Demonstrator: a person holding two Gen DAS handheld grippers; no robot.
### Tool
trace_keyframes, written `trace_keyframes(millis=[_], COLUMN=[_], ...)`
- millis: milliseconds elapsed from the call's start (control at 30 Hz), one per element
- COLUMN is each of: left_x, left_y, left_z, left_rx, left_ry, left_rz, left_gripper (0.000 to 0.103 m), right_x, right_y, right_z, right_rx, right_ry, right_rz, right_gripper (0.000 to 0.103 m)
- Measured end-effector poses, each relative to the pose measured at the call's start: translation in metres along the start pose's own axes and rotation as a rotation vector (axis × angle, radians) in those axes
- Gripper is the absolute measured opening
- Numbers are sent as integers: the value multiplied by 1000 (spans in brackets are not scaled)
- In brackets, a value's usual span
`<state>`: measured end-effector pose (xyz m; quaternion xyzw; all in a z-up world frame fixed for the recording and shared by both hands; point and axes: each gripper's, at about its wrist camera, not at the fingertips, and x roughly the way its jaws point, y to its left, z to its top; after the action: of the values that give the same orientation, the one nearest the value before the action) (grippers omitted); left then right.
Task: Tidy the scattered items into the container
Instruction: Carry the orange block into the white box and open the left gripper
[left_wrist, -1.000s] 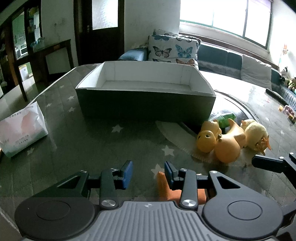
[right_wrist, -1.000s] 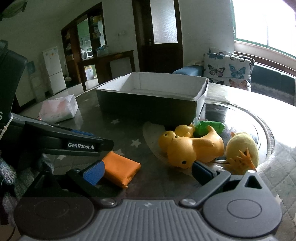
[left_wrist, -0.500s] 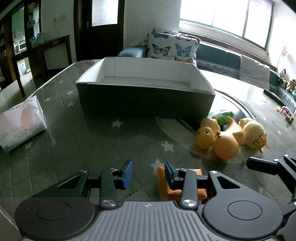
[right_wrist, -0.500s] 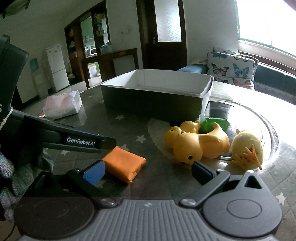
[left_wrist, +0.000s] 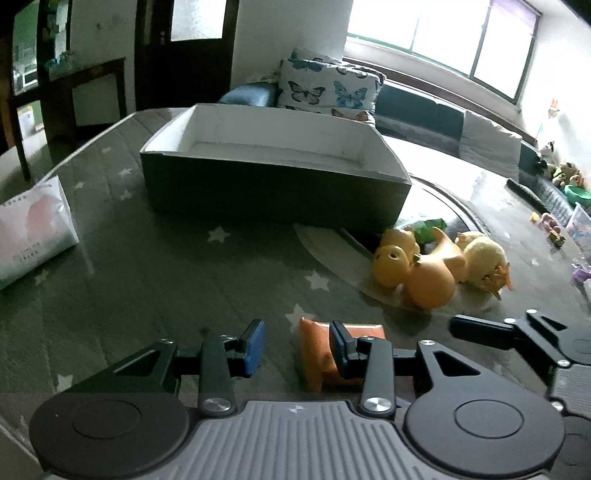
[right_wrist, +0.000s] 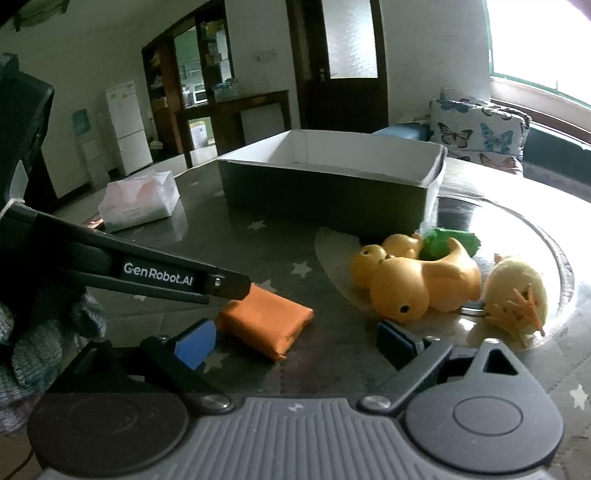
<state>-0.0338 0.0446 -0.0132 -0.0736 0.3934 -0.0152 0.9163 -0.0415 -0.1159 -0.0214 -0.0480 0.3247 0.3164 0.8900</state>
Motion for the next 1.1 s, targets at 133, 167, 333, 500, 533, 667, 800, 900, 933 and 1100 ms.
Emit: trace_keyframes(millis=[133, 167, 333, 500, 533, 667, 800, 900, 933, 1100], left_x=[-5, -6, -4, 2, 4, 9, 12, 13, 13, 10], left_y=[0, 0, 1, 5, 6, 10, 13, 15, 15, 16], left_z=[-2, -2, -2, -2, -2, -1, 2, 4, 5, 15], left_rx=[4, 5, 7, -13, -19, -36, -51, -50, -51, -49], left_ry=[2, 3, 16, 47, 54, 69, 77, 74, 73, 60], left_rz=[-47, -57, -83, -96, -102, -126, -145, -146, -147, -155], left_gripper=[41, 41, 41, 40, 40, 40, 36, 33, 31, 27], right_x=[3, 4, 9, 17, 18, 23, 25, 25, 26, 25], right_y=[8, 11, 19, 23, 23, 23, 21, 18, 17, 12], right_z=[-2, -2, -3, -3, -3, -4, -4, -3, -3, 4], right_rx=[-27, -36, -64, -73, -71, -66, -62, -53, -50, -41], right_ry=[9, 11, 22, 38, 43, 58, 60, 60, 60, 55], right_rz=[22, 25, 46, 55, 58, 64, 62, 60, 58, 55], right_gripper=[91, 89, 82, 75, 71, 65, 55, 49, 47, 46])
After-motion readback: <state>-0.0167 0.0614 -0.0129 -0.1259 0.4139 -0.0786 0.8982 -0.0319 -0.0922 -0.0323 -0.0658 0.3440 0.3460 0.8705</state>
